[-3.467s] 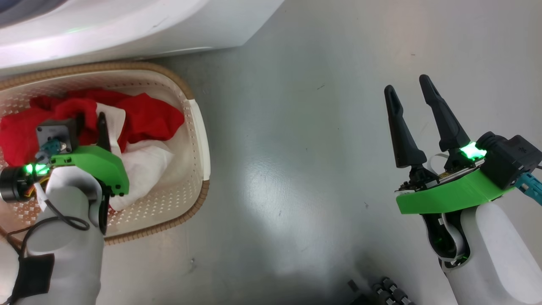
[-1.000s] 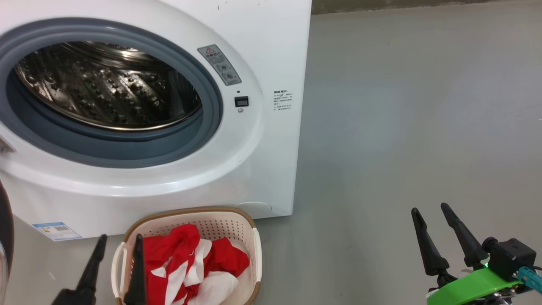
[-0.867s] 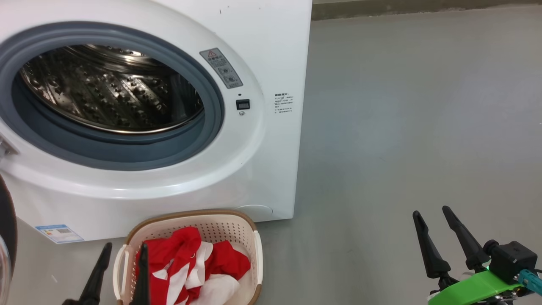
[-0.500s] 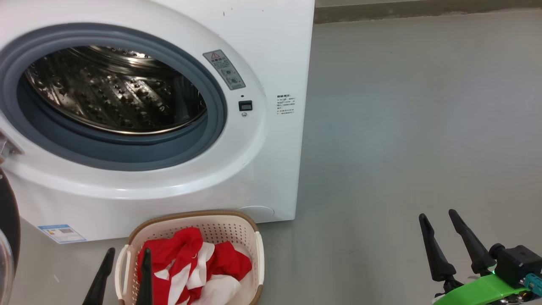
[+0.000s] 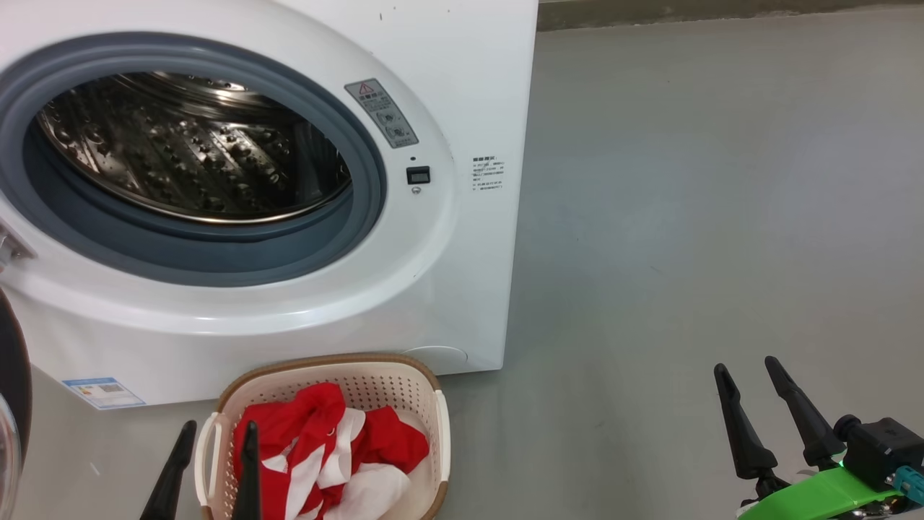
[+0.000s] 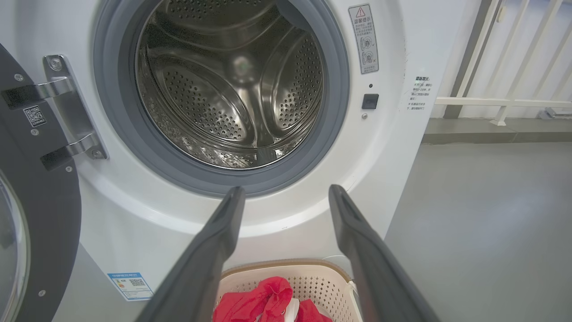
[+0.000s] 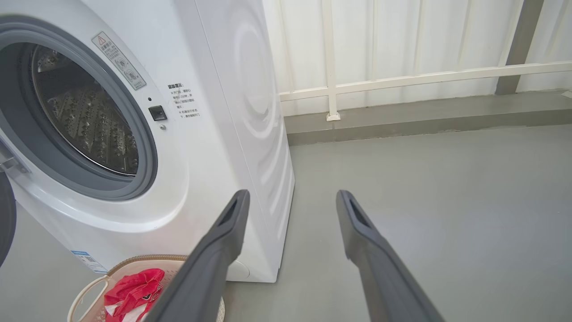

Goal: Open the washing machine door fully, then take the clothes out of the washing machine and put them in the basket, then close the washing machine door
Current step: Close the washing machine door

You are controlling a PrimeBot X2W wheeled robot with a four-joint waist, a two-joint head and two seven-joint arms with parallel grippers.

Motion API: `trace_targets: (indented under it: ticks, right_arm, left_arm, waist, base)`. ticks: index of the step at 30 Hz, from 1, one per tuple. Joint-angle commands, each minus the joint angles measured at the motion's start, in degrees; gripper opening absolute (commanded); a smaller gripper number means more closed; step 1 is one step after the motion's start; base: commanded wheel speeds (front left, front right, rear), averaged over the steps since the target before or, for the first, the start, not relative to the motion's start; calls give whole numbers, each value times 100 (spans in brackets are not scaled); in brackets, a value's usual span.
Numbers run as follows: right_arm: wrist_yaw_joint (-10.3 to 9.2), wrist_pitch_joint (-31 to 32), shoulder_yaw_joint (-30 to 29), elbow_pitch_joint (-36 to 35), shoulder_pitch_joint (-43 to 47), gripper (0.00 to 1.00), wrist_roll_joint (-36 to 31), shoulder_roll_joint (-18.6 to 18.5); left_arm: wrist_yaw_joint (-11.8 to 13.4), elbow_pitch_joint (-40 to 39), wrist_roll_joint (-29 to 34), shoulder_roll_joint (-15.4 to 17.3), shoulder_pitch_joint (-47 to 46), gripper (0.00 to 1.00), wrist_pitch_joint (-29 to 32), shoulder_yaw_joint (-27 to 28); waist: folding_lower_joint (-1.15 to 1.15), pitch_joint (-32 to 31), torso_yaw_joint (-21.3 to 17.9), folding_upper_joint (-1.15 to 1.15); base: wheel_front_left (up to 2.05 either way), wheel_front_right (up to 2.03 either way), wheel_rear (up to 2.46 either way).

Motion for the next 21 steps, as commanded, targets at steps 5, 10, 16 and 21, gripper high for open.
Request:
trace_targets:
  ticks: [5, 10, 16, 21]
  right_arm:
    - [36, -37, 88, -147, -87, 100, -29, -96]
    - [36, -37, 96, -143, -83, 100, -27, -98]
    - [36, -37, 105, -139, -78, 100, -21, -99]
    - [36, -37, 114, -143, -84, 100, -16, -110]
  left_arm:
    - [8, -174, 36, 55, -173, 100, -30, 159]
    - [33, -165, 61, 55, -161, 100, -30, 140]
    - [61, -170, 79, 54, -160, 100, -30, 125]
    - [50, -197, 85, 54, -163, 100, -30, 119]
  waist:
    - [0, -2, 13, 0]
    - [0, -9, 20, 0]
    - [0, -13, 31, 0]
    - [0, -7, 42, 0]
  base:
    - [0, 0, 0]
    - [-32, 32, 0]
    - [-96, 96, 0]
    - [-146, 146, 0]
